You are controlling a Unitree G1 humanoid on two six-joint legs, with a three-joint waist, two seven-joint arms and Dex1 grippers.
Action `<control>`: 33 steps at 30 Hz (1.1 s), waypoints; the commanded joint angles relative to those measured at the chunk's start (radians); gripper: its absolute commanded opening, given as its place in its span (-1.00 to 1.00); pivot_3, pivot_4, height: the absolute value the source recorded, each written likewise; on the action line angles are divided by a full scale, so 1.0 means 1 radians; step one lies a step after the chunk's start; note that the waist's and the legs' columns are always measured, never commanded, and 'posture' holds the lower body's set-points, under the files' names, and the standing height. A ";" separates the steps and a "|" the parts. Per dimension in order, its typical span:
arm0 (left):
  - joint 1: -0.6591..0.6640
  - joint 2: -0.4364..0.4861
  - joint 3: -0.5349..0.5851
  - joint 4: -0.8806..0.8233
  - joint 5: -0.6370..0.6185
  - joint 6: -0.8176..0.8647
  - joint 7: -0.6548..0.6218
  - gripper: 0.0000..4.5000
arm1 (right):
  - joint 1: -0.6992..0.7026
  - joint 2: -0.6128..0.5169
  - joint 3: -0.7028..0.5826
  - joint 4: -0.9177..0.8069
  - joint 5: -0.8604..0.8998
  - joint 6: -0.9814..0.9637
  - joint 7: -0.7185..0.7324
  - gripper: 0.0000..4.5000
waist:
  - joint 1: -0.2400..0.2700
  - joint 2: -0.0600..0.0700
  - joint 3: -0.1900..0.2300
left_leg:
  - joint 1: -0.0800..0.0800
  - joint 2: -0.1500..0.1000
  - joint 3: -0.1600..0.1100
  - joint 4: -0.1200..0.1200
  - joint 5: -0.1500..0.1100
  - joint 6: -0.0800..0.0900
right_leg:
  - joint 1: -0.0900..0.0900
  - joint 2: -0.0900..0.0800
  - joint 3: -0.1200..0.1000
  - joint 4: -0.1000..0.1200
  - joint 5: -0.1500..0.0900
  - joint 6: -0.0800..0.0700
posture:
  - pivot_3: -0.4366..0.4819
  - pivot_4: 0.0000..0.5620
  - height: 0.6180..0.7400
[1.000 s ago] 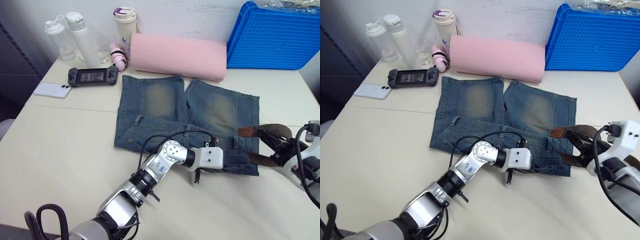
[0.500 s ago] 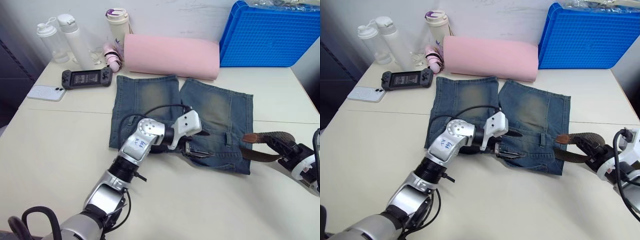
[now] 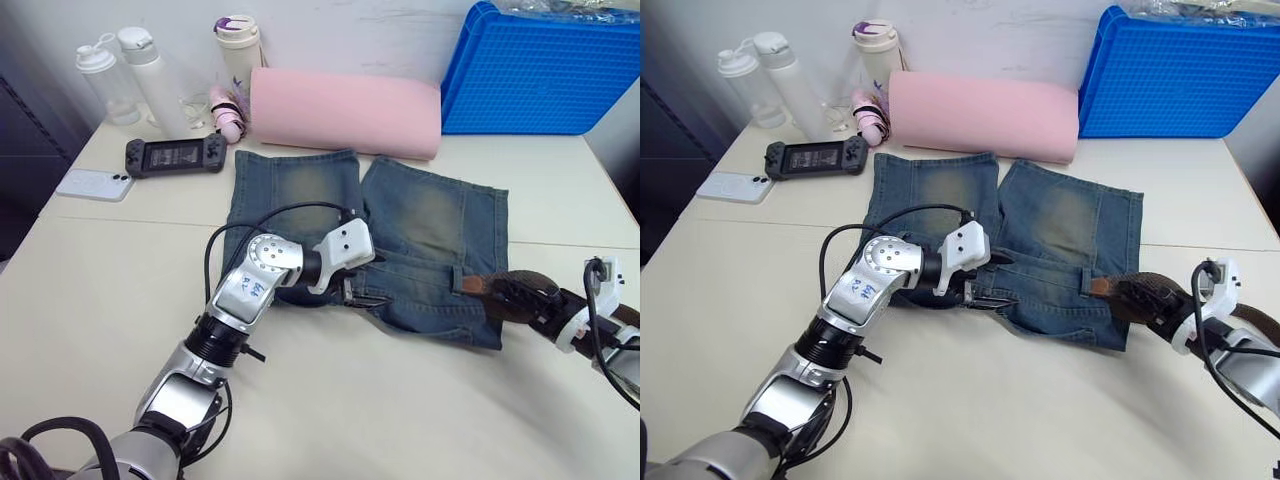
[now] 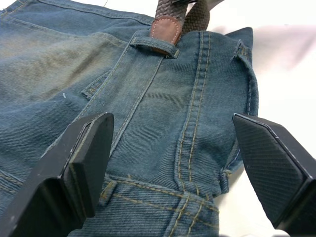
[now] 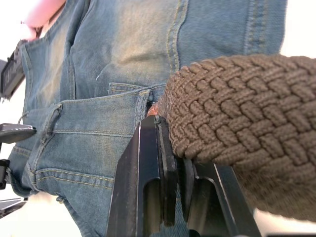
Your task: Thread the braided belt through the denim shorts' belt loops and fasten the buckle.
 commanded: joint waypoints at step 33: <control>-0.219 -0.256 -0.193 0.637 0.363 -0.665 0.278 0.85 | -0.091 0.257 0.084 -0.098 -0.225 0.062 -0.107 -1.00 | -0.002 -0.002 -0.001 | 0.001 0.000 0.002 0.001 -0.001 -0.001 | -0.002 0.000 0.000 0.004 0.000 0.001 | -0.05 -0.47 1.00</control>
